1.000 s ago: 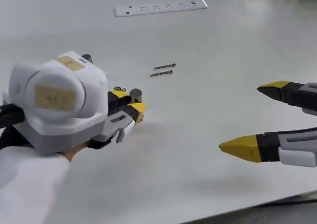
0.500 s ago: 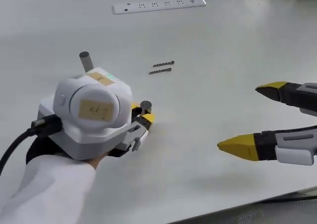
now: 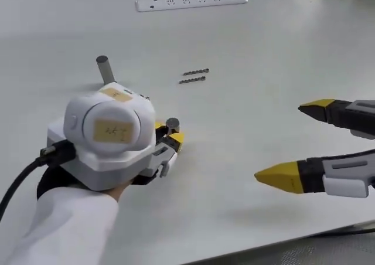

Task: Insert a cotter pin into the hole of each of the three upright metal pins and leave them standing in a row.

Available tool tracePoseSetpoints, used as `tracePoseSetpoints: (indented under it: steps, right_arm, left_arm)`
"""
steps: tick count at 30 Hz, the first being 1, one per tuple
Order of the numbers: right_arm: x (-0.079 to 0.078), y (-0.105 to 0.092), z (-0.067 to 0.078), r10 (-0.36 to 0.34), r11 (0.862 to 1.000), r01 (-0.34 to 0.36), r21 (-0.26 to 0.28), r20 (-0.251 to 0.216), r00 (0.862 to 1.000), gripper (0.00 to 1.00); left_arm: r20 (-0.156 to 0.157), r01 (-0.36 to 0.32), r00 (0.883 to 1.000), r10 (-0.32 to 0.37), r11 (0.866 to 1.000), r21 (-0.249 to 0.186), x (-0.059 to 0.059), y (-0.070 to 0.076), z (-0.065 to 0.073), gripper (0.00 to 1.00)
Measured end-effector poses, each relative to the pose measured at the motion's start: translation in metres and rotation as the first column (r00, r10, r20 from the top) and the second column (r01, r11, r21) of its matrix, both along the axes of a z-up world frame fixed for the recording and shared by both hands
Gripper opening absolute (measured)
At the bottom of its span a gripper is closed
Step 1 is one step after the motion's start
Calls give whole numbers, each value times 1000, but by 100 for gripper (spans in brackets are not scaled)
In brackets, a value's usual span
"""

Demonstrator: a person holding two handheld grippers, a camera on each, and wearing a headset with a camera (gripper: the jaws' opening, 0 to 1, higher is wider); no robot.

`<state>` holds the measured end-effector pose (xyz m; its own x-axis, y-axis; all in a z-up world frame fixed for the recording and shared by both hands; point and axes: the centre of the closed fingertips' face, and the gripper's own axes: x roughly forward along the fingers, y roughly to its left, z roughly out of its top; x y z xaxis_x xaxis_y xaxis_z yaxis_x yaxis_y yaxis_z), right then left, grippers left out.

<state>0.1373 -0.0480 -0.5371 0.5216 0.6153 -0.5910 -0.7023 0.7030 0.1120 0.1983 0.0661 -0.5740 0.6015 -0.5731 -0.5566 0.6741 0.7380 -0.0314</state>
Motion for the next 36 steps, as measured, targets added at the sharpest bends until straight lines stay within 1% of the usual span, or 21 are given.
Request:
tracePoseSetpoints:
  steps: [2,6,7,9,10,11,12,13,14,15,17,18,21,22,23,24,25,27,30,32,36]
  right_arm:
    - [0,1,0,0,1000,0,1,2,1000,89]
    - [1,0,-2,4,1000,-4,1,-6,1000,89]
    - [1,0,-2,6,1000,-6,-1,-4,1000,89]
    - [0,1,-2,9,1000,-9,2,-5,1000,89]
    - [0,2,-2,10,1000,-10,3,-5,1000,90]
    - [0,2,-2,10,1000,-10,5,-6,1000,90]
    - [0,2,-2,10,1000,-10,6,-7,1000,90]
    - [-1,2,-2,11,1000,-11,7,-9,1000,90]
    - [-1,3,-3,13,1000,-13,8,-14,1000,90]
    - [-2,3,-4,14,1000,-14,8,-15,1000,90]
    - [-1,1,-5,15,1000,-15,7,-18,1000,90]
    - [-1,1,-5,16,1000,-15,7,-18,1000,90]
    - [-1,0,-4,16,1000,-15,8,-21,1000,90]
    - [-1,-1,-4,16,1000,-16,5,-20,1000,90]
    - [-2,-1,-5,16,1000,-16,4,-22,1000,90]
    - [-2,-2,-5,17,1000,-17,1,-26,1000,90]
    - [-3,-3,-6,18,1000,-18,-3,-29,999,90]
    - [-2,-8,-6,12,1000,-12,-12,-32,999,90]
    - [0,-14,-4,6,1000,-7,-23,-31,1000,89]
    - [2,-19,-3,6,999,-7,-36,-29,1000,89]
    - [6,-26,-1,20,997,-22,-77,-26,999,90]
  left_arm:
    - [-12,-15,1000,15,1000,-16,-1,0,-1,10]
    - [16,1,1000,-2,1000,3,-3,-1,-1,10]
    - [28,17,999,-18,1000,13,-4,-2,0,10]
    - [85,81,993,-86,995,59,-5,-3,3,11]
    - [109,92,989,-99,993,71,-5,-4,6,15]
    - [151,124,979,-137,988,89,-4,-7,9,21]
    - [168,146,972,-164,983,110,-5,-8,10,30]
    - [148,142,977,-157,984,104,-9,-8,8,44]
    - [117,172,976,-182,981,88,-14,-11,7,51]
    - [88,178,979,-183,982,59,-18,-12,8,55]
    - [81,187,979,-189,982,31,-20,-10,13,56]
    - [65,188,980,-188,982,6,-23,-8,15,57]
    - [48,176,984,-174,984,-35,-26,0,21,73]
    - [40,154,988,-152,987,-42,-25,6,22,83]
    - [39,151,988,-149,988,-42,-26,10,22,89]
    - [50,148,988,-145,988,-43,-27,16,24,95]
    - [51,140,989,-138,989,-46,-29,21,24,98]
    - [25,119,993,-118,992,-42,-33,35,22,99]
    - [-10,116,993,-117,992,-41,-39,50,19,99]
    - [-43,111,993,-112,993,-27,-45,61,14,99]
    - [-64,86,994,-88,996,-35,-48,73,12,99]
